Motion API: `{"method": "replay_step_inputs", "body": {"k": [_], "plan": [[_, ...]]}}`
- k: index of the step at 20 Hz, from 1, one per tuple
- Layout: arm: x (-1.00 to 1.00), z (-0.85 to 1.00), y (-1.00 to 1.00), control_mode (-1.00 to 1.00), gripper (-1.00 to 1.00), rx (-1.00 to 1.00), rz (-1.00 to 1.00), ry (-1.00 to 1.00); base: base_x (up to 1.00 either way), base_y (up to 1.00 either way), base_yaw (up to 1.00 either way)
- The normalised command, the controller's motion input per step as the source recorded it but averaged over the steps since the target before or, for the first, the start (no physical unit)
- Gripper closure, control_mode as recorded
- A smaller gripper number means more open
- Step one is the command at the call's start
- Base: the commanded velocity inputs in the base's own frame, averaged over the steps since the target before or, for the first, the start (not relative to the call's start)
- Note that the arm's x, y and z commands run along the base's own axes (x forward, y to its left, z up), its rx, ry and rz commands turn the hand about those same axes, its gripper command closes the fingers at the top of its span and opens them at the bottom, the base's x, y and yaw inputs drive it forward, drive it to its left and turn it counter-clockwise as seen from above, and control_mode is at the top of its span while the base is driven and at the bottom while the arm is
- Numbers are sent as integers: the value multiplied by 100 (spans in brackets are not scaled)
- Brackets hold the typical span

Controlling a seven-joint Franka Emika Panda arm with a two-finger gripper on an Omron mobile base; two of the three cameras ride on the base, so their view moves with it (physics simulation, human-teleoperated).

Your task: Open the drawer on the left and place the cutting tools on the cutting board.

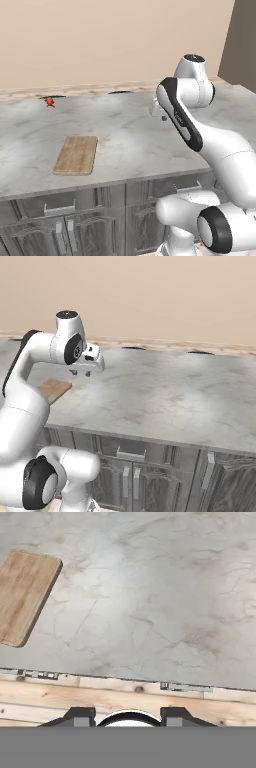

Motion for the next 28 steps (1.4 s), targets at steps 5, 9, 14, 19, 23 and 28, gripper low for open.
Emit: {"method": "replay_step_inputs", "body": {"k": [5,9,14,19,23,28], "plan": [[-32,0,20,-100,-100,-6,5,-4,0,0,0],[-59,-6,76,-100,-100,-23,13,-13,0,0,0],[-59,-16,91,-100,-100,-28,17,-8,0,0,0],[-59,-27,71,-100,-100,-31,18,-9,0,0,0],[-58,-39,67,-100,-100,-33,18,-10,0,0,0],[-52,-44,53,-100,-100,-32,17,-8,0,0,0]]}}
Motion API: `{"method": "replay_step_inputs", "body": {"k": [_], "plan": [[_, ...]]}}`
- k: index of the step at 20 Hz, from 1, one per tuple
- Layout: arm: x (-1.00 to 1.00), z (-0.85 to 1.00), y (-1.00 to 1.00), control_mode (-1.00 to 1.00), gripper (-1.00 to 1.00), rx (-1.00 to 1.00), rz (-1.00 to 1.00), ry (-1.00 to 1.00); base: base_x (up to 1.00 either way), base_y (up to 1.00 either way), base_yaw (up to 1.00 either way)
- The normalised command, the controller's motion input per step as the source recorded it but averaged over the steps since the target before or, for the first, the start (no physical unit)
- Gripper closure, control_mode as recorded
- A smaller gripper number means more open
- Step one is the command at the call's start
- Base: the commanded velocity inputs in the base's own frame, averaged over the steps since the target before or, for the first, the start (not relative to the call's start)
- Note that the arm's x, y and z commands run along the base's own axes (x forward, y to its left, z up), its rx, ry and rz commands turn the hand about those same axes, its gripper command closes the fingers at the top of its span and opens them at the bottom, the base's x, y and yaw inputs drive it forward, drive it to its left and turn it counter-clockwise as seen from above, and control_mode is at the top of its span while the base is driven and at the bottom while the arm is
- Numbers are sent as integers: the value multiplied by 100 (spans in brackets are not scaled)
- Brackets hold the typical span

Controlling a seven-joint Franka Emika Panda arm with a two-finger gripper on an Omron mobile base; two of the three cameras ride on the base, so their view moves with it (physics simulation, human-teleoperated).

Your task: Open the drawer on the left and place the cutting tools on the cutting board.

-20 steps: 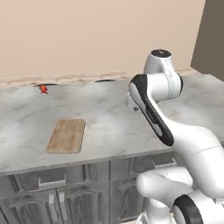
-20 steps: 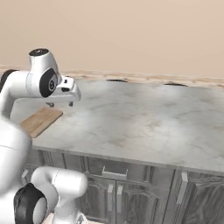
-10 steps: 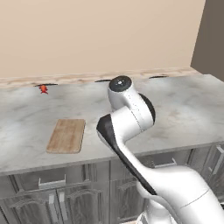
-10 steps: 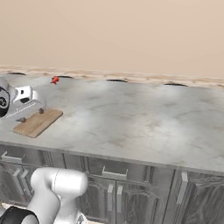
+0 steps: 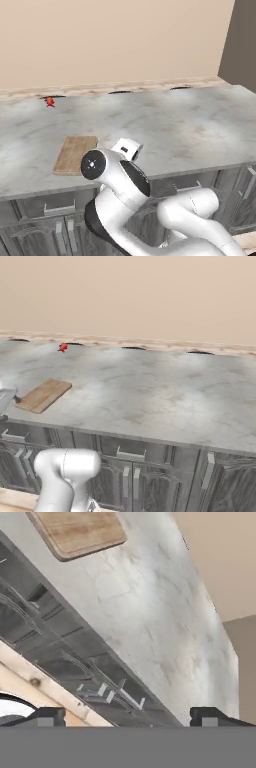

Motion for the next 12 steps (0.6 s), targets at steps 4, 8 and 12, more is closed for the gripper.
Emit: {"method": "replay_step_inputs", "body": {"k": [4,8,12], "plan": [[-32,-51,49,-100,-100,-30,15,-1,0,0,0],[-9,-48,42,-100,-100,-27,10,-3,0,0,0],[0,-45,36,-100,-100,-21,6,-3,0,0,0]]}}
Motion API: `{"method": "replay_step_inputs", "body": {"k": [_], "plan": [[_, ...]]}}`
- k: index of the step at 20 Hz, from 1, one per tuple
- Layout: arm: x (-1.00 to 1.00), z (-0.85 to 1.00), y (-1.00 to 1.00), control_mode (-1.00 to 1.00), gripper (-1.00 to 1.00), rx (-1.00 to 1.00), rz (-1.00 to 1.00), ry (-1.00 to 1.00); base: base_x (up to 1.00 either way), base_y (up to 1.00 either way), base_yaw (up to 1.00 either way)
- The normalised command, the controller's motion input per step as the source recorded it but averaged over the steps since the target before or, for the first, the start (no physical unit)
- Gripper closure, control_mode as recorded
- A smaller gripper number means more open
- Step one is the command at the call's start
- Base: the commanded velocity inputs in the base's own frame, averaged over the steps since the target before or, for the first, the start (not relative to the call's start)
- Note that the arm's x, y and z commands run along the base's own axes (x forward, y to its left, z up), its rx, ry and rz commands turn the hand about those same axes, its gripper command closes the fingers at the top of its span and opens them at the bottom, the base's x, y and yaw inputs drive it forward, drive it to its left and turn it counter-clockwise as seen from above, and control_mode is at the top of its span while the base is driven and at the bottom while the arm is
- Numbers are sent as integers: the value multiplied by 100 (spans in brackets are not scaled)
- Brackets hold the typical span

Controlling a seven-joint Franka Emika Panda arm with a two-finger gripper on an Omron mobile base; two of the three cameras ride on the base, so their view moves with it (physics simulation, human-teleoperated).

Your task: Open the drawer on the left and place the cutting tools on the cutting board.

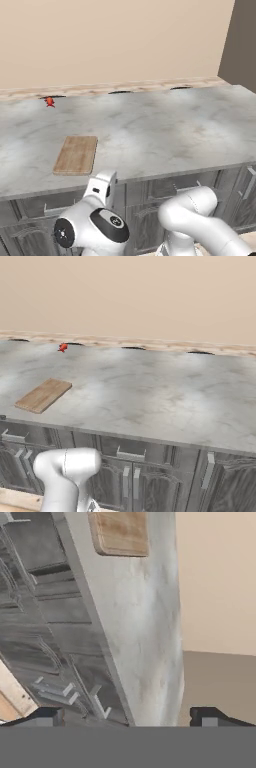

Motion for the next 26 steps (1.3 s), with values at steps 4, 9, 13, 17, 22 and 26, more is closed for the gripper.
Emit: {"method": "replay_step_inputs", "body": {"k": [4,9,13,17,22,26], "plan": [[0,-44,33,-100,-100,-16,4,-6,0,0,0],[3,-44,29,-100,-100,-12,3,-7,0,0,0],[21,-34,9,-100,-100,-4,0,-5,0,0,0],[29,-33,1,-100,-100,-1,0,-4,0,0,0],[28,-33,1,-100,-100,0,1,-2,0,0,0],[22,-26,4,-100,-100,0,1,-2,0,0,0]]}}
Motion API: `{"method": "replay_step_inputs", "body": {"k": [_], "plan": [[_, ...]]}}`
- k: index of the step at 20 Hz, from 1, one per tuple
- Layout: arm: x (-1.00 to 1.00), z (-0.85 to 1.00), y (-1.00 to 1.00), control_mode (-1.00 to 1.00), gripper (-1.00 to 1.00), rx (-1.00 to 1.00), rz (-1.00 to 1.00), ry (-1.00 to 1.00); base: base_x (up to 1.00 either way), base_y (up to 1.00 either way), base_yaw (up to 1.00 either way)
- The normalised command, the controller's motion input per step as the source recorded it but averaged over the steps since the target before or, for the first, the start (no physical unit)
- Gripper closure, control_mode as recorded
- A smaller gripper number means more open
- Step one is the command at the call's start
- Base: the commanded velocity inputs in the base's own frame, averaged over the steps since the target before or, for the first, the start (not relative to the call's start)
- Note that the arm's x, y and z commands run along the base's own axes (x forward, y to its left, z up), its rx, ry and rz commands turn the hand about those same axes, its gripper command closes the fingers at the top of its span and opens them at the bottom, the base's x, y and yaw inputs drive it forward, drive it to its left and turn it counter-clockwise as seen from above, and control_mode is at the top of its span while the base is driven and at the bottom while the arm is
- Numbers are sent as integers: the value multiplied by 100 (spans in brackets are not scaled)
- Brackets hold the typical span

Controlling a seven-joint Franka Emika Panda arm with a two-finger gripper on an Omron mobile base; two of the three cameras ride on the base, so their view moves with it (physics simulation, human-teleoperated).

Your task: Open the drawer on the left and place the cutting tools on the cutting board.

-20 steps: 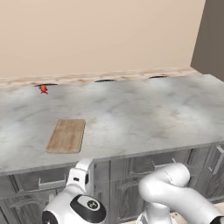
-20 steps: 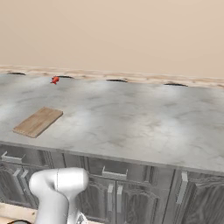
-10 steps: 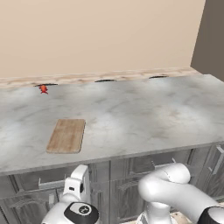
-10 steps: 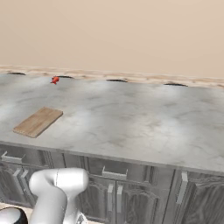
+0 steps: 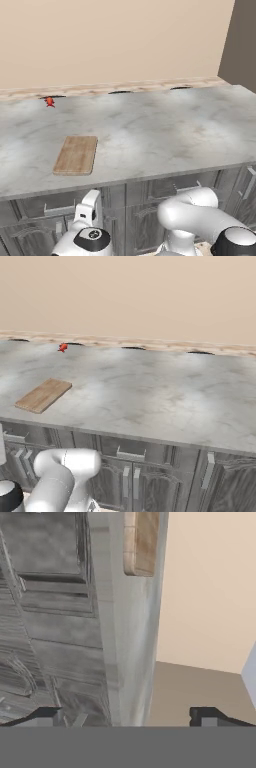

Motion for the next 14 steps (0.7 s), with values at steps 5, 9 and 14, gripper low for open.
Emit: {"method": "replay_step_inputs", "body": {"k": [5,9,14], "plan": [[15,-26,10,-100,-100,0,2,-3,0,0,0],[8,-21,13,-100,-100,0,3,-8,0,0,0],[8,-19,18,-100,-100,0,3,-10,0,0,0]]}}
